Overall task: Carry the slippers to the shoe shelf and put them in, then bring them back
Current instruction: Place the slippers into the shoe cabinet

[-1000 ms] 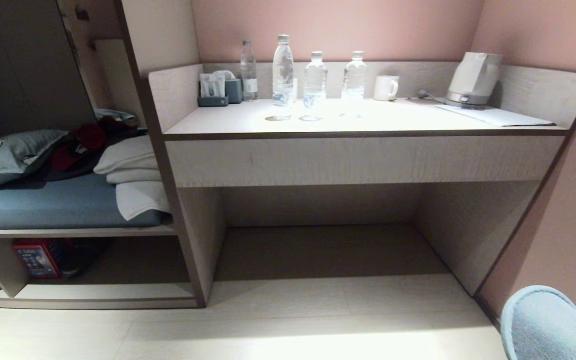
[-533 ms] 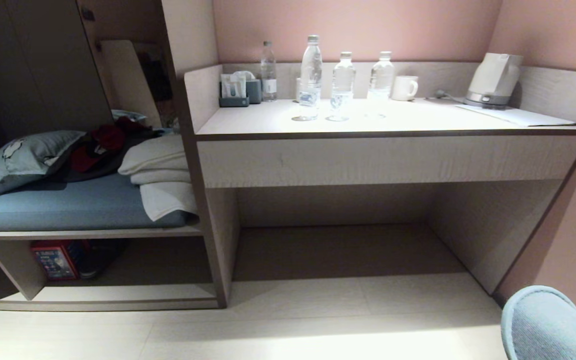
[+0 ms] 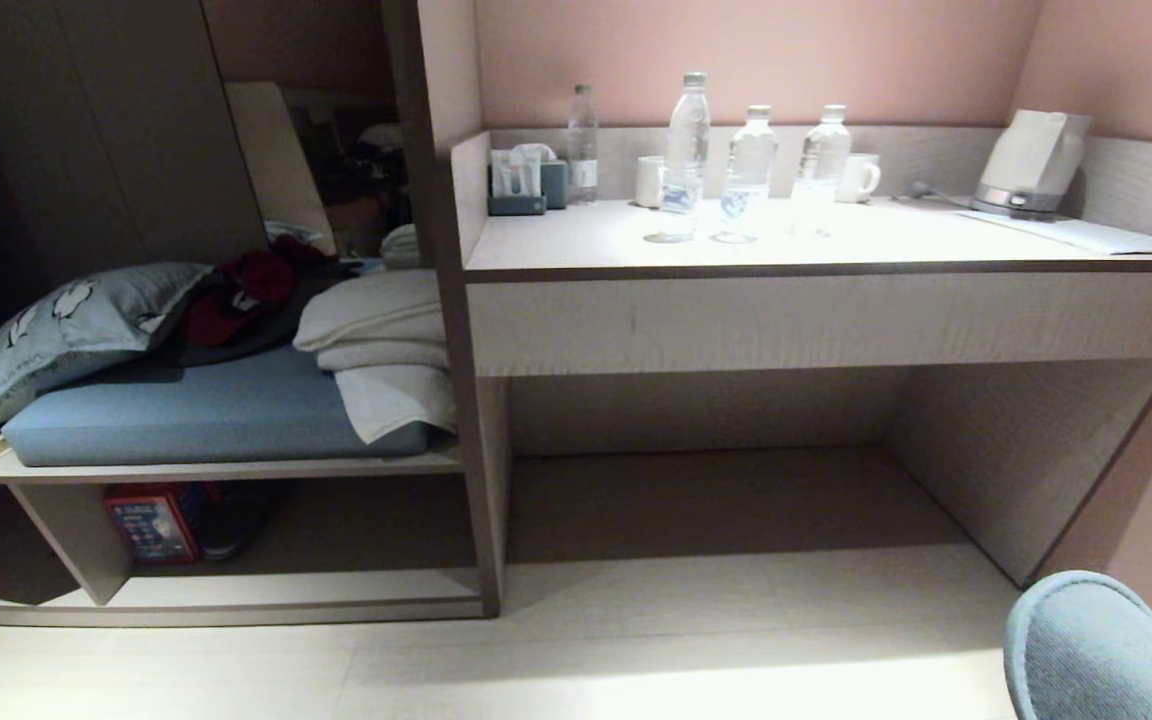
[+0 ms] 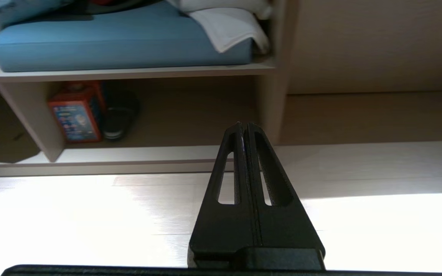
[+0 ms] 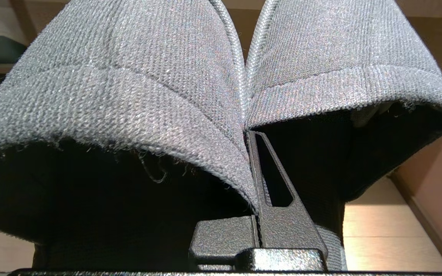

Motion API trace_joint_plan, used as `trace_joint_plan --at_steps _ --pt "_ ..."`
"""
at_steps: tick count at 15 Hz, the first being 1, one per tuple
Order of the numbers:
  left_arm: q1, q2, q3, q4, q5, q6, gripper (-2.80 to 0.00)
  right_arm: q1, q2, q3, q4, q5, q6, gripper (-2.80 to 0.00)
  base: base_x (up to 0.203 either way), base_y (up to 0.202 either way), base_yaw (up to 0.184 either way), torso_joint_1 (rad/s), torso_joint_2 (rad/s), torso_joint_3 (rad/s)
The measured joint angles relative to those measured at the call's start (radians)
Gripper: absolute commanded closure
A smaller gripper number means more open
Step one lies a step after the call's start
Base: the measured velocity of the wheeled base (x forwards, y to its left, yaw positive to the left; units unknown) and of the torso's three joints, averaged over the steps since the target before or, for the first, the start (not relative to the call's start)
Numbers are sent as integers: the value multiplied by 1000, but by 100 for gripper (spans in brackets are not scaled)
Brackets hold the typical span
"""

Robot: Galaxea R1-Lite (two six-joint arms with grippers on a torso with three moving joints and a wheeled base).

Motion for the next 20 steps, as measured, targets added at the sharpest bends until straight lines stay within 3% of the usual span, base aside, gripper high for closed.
trace_joint_plan --at_steps 20 --pt "0 0 0 0 0 0 0 0 0 0 0 0 0 0 0 196 -1 3 3 2"
